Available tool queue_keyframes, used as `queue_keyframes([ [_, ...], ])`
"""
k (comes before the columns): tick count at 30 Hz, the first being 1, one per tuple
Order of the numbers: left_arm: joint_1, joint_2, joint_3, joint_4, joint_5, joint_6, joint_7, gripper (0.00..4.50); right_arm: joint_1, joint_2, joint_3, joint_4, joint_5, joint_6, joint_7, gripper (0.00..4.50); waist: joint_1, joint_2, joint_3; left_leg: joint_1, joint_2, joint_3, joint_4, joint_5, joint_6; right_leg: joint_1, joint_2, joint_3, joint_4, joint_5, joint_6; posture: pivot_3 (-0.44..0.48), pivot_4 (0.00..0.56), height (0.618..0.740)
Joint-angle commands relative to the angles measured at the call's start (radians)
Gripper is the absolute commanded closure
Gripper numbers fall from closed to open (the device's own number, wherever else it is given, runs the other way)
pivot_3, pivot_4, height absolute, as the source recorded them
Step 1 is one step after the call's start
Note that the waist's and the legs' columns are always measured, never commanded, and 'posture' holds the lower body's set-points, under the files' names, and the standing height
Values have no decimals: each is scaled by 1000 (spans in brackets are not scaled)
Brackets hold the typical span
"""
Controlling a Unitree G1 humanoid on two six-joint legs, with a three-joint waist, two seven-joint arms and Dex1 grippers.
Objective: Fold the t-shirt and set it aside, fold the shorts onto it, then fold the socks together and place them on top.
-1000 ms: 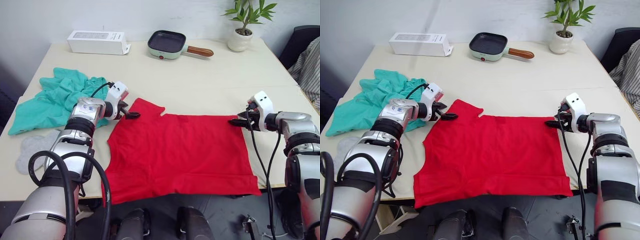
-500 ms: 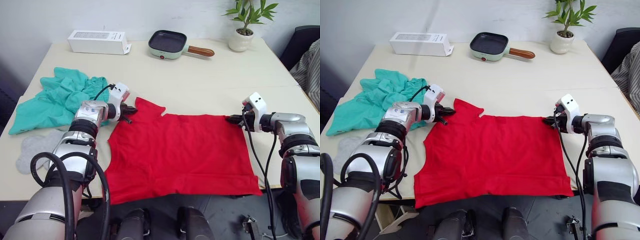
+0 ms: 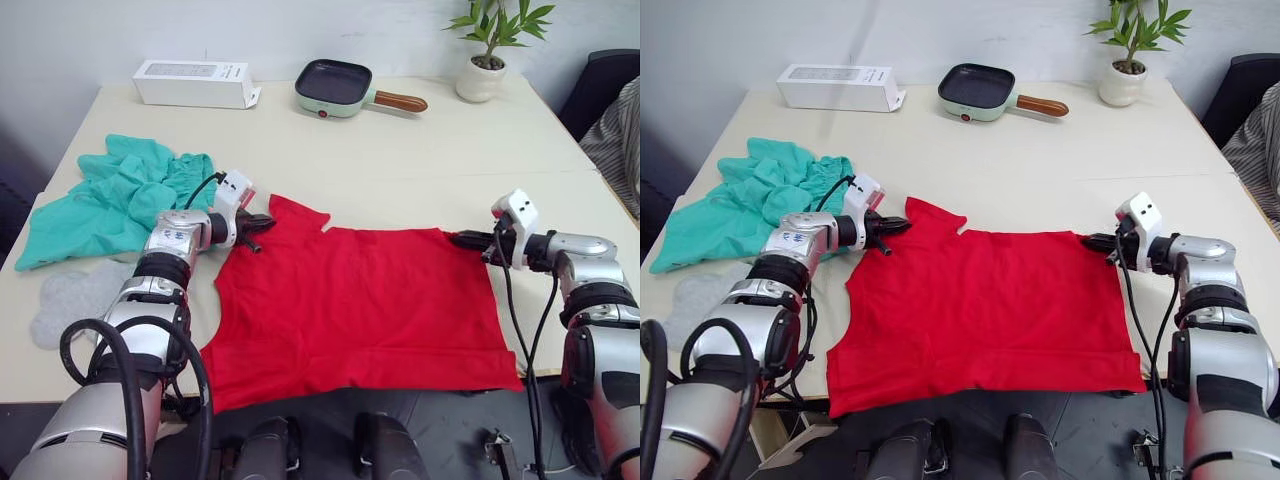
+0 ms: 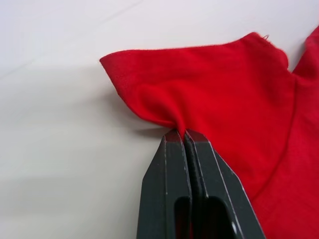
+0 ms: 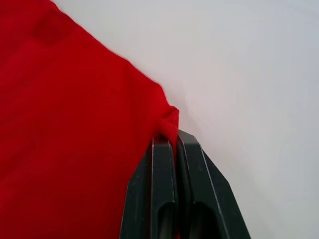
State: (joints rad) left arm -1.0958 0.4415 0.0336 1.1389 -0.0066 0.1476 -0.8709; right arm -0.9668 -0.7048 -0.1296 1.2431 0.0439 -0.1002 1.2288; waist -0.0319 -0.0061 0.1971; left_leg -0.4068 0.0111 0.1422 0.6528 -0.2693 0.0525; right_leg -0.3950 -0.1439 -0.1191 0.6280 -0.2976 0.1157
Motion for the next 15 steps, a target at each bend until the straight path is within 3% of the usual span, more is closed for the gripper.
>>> queue_keyframes([
  [1,16,34,37,-124,-52,-28,-45,4493,14,-43,-53,-65,62,-29,49,4500,0,0,0,0,0,0,0,0,0,0,0,0,0,0,0,0,150,740],
  [10,172,91,45,-443,-114,73,-85,4493,95,-69,-108,-184,155,11,115,4500,0,0,0,0,0,0,0,0,0,0,0,1,0,0,0,0,150,740],
  [15,333,153,43,-708,-147,184,-118,4493,200,-94,-130,-296,210,57,147,4500,1,0,0,0,0,0,0,0,0,0,0,1,0,0,0,0,150,740],
])
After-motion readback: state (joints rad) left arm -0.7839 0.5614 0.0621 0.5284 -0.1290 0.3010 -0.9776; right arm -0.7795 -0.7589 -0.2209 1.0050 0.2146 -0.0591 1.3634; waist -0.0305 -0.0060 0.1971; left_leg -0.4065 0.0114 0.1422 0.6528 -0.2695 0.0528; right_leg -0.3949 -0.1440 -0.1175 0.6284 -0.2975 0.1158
